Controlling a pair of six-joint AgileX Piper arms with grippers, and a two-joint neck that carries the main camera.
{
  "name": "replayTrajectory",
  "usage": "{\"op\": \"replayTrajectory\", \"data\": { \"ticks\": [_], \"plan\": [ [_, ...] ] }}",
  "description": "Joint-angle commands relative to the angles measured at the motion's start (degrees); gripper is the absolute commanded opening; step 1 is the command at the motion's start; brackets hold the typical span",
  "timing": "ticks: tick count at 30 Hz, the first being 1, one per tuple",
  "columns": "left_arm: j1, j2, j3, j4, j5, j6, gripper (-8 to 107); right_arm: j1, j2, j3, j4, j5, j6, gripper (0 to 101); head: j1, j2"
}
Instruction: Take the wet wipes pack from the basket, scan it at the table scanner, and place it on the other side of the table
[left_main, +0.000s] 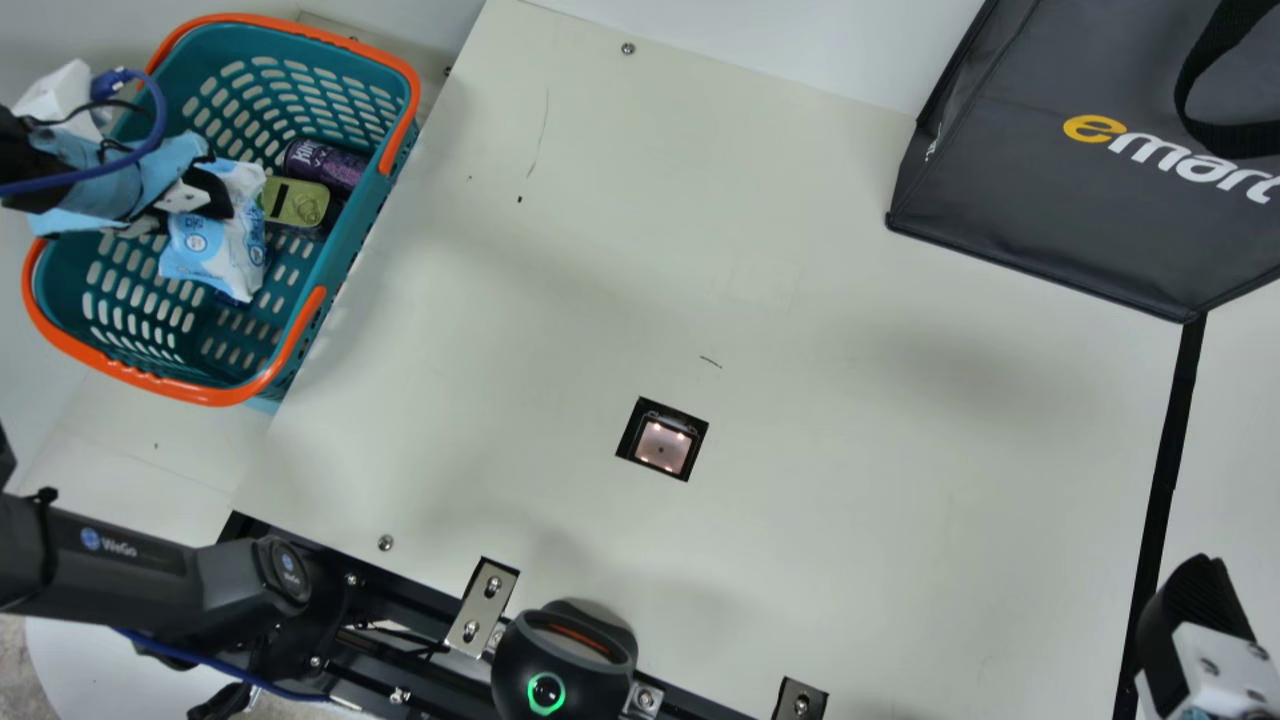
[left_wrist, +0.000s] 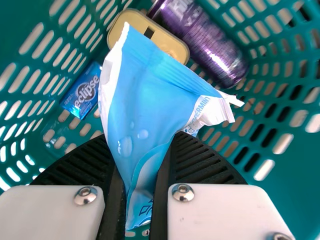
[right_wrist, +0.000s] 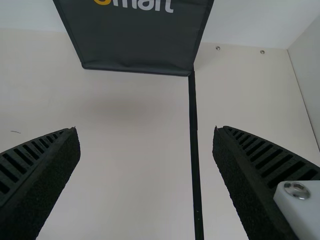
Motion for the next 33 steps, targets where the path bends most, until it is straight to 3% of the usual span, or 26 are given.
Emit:
{"op": "replayTrajectory", "data": {
  "ticks": [1,19,33],
  "plan": [
    [-0.17,-0.97,-0.53,-0.03,0.85,-0.3,-8,0.0,0.0,0.0,0.0,0.0,0.0,95,-1.66,0.23],
    [-3.99,-10.7,-7.44,-3.26,10.15,-2.46,-8,0.0,0.0,0.0,0.0,0.0,0.0,95,-1.66,0.23],
    [-14.66,-18.1,-9.32,-5.51,15.56,-6.07,-8,0.0,0.0,0.0,0.04,0.0,0.0,95,-1.66,0.23]
  ]
}}
